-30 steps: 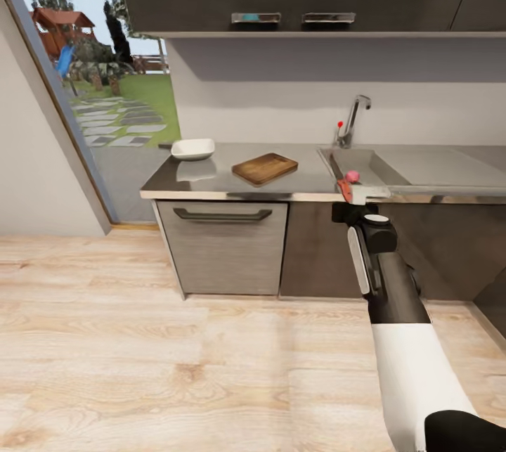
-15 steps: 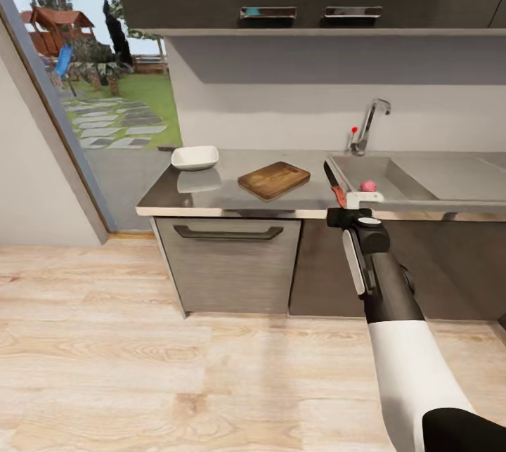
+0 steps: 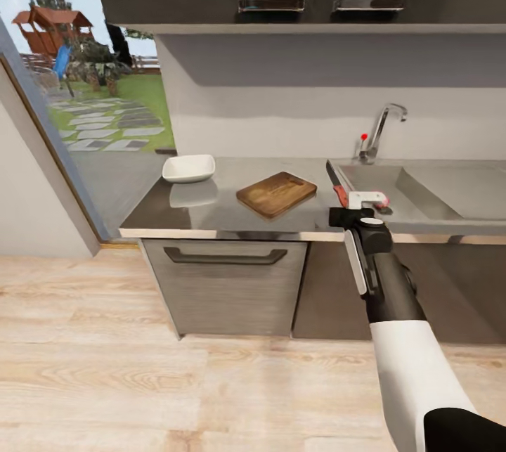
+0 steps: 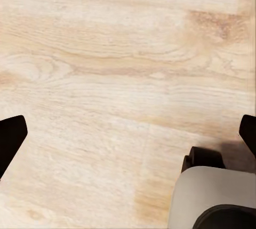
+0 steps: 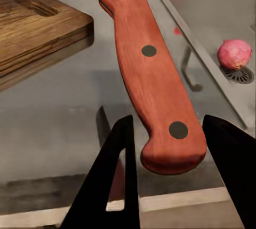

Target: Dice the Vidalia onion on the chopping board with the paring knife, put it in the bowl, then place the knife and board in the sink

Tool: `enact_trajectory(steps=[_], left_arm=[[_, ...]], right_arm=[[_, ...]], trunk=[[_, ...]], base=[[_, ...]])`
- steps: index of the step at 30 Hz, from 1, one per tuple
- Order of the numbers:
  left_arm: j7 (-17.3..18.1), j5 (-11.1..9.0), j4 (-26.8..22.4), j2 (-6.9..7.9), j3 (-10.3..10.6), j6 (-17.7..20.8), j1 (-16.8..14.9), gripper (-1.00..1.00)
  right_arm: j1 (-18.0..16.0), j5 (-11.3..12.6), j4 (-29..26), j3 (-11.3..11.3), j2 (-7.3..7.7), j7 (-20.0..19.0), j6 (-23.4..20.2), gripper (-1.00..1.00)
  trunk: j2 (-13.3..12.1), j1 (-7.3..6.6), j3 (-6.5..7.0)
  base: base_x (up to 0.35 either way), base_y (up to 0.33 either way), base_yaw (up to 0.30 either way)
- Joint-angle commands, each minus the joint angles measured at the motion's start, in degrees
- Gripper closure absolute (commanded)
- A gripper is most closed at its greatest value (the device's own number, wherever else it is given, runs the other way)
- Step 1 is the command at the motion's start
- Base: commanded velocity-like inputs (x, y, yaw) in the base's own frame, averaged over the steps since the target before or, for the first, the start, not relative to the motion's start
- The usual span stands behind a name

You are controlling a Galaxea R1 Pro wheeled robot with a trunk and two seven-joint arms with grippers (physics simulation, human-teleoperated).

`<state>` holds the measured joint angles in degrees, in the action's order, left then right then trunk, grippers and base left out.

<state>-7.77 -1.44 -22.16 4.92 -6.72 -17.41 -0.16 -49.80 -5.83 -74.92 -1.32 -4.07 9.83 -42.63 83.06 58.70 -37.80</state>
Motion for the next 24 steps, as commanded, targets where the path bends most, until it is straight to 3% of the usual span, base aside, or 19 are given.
enact_trajectory(steps=[1,4,8,14,24], left_arm=[[-0.1,-0.1,0.0,0.00,0.0,-0.2,0.0,-1.00],[-0.1,-0.1,0.0,-0.01,0.0,-0.2,0.0,-1.00],[-0.1,-0.1,0.0,0.00,0.0,-0.1,0.0,-1.00],[-0.1,-0.1,0.0,0.00,0.0,-0.2,0.0,-1.00],[-0.1,-0.1,0.0,-0.01,0.0,-0.2,0.0,-1.00]], right_arm=[[0.0,-0.6,-0.1,-0.1,-0.02,-0.2,-0.4,1.00],[0.0,-0.6,-0.1,-0.4,0.01,-0.2,-0.4,1.00],[0.0,-0.5,-0.1,-2.5,0.08,-0.6,-0.4,1.00],[0.0,-0.2,-0.1,-8.7,0.19,-5.9,-0.4,1.00],[0.0,-0.2,0.3,-9.3,0.21,-6.8,-0.4,1.00]], trunk=[[0.0,0.03,-0.05],[0.0,0.03,-0.05],[0.0,0.03,-0.05],[0.0,0.03,-0.05],[0.0,0.03,-0.05]], base=[[0.337,0.000,0.000],[0.337,0.000,0.000],[0.324,-0.057,0.000],[0.127,-0.083,0.000],[0.066,-0.003,0.000]])
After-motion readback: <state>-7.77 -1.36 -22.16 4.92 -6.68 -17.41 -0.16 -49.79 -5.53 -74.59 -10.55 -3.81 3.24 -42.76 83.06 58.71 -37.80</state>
